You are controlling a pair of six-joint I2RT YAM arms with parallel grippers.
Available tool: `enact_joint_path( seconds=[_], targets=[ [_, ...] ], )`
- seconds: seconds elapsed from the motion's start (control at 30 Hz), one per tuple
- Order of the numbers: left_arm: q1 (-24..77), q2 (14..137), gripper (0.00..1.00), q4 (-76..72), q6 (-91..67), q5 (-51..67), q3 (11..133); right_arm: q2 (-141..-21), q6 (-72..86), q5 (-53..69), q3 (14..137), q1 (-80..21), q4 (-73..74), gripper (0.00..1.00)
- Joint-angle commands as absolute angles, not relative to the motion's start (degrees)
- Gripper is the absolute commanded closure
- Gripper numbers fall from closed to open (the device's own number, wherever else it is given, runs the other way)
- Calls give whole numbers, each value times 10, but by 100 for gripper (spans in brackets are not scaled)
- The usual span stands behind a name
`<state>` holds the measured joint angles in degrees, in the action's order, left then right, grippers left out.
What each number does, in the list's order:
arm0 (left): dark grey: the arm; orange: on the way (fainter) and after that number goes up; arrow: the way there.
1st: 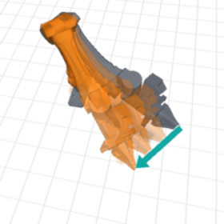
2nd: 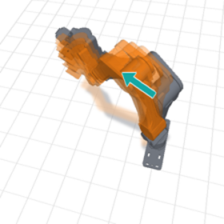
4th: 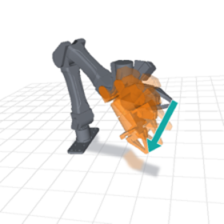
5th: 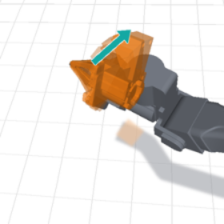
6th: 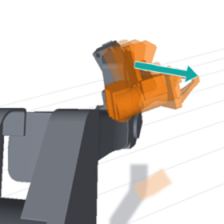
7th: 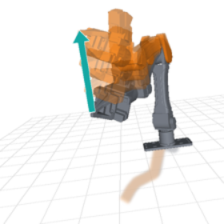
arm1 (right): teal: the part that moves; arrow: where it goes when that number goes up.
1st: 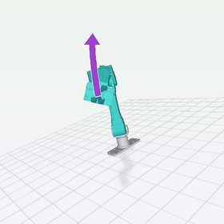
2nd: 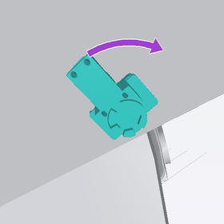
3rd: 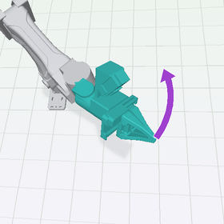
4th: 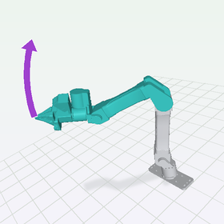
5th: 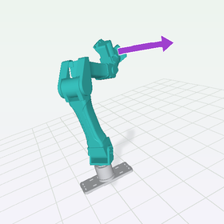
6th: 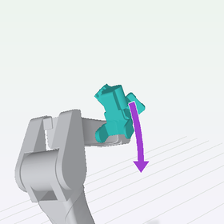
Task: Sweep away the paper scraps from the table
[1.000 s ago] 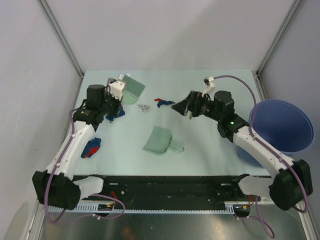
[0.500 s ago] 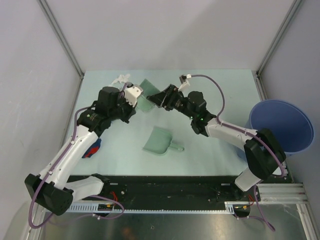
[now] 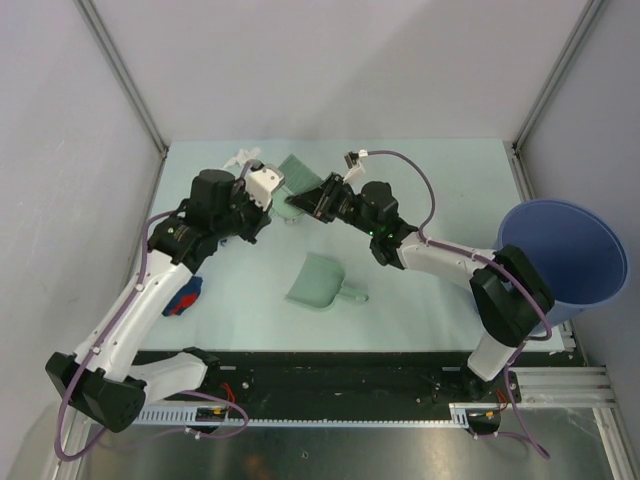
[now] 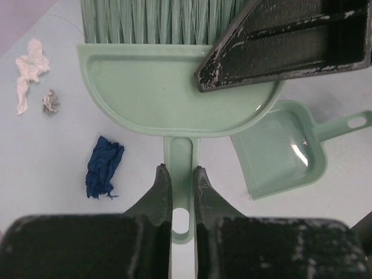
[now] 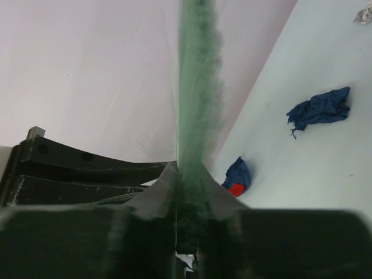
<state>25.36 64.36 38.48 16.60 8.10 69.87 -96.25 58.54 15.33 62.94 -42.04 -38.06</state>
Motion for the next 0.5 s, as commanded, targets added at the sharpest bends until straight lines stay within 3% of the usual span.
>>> enact_joint_path(
  seconds=[0.0,0.03,0.07,0.13,0.17,0.2,0.47],
  targets=[
    [258,630,99,381,170,105,721,-976,600,180,665,-423,-404,100],
    [258,630,98,381,174,105,721,-977,612,194,666,-421,-404,100],
    [258,630,87,381,178,106,719,-978,624,205,666,-416,-403,100],
    [264,623,38,383,215,108,715,-981,678,250,666,-390,-396,100],
    [269,618,4,387,235,102,709,-980,693,264,665,-378,-387,100],
    [275,607,0,388,284,94,707,-972,705,275,666,-368,-379,100],
    [305,520,0,405,650,-21,664,-907,725,292,673,-308,-229,100]
  ],
)
